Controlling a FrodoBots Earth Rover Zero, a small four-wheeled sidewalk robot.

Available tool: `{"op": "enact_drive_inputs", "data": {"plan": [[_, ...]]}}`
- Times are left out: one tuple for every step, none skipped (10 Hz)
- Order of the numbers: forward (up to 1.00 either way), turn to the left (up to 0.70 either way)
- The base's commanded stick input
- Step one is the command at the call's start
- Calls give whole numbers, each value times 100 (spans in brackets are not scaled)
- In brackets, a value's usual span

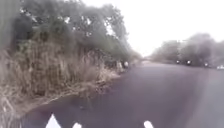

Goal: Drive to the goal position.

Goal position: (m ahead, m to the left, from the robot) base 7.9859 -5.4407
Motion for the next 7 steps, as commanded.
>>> {"op": "enact_drive_inputs", "data": {"plan": [[70,0],[70,0],[70,0],[70,0],[70,0],[70,0],[70,-11]]}}
